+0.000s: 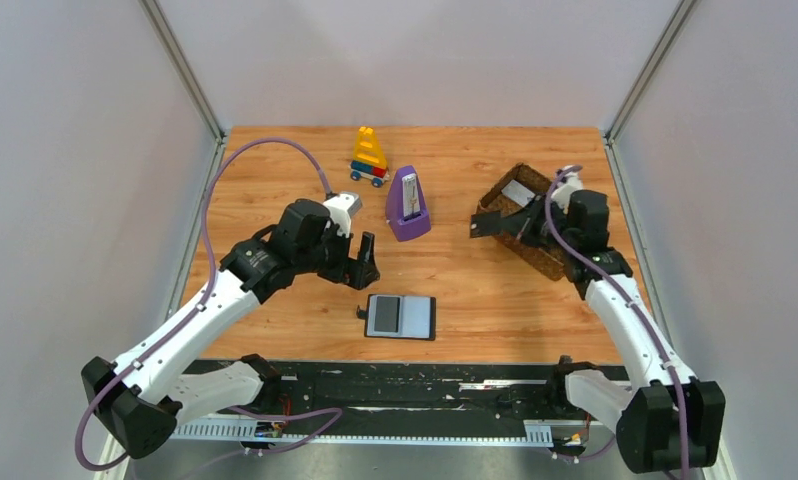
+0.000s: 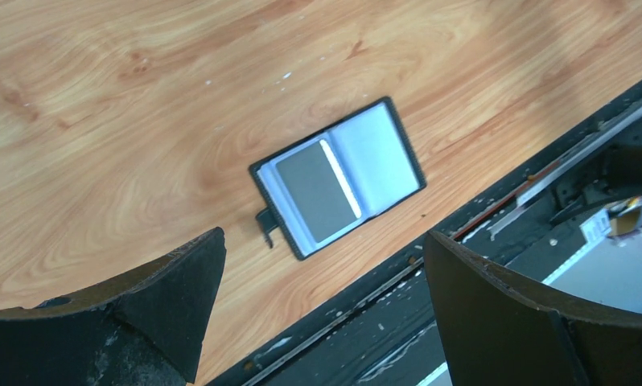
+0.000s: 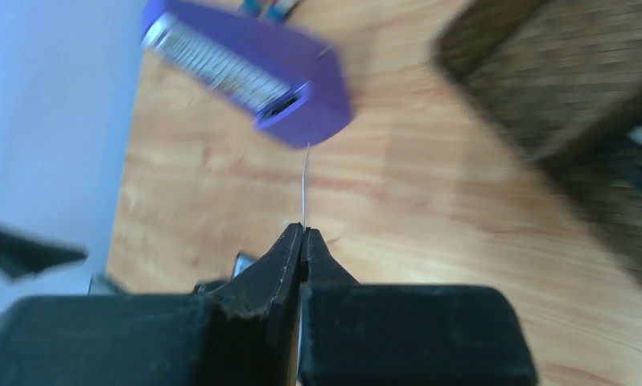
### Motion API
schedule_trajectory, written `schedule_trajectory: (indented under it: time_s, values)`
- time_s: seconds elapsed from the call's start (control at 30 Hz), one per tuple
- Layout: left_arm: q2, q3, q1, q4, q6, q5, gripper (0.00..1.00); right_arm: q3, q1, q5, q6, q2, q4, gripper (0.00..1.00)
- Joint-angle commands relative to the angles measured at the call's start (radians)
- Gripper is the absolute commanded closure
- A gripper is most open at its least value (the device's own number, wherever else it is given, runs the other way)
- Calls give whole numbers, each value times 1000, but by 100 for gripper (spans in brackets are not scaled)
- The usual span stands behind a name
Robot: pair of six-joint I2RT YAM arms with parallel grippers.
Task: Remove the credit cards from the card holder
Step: Place the credit card in the storage box.
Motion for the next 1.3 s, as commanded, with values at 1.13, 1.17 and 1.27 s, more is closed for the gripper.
schedule_trajectory:
  time_s: [1.13, 1.17, 1.27]
  values:
    - [-133, -31, -3, -85, 78, -149, 0, -99, -391, 248, 239, 190, 257, 100]
    - [-133, -31, -3, -86, 78, -149, 0, -99, -391, 247, 243, 199, 264, 100]
    - [-133, -31, -2, -85, 78, -150, 0, -102, -392, 238, 253, 222, 286, 100]
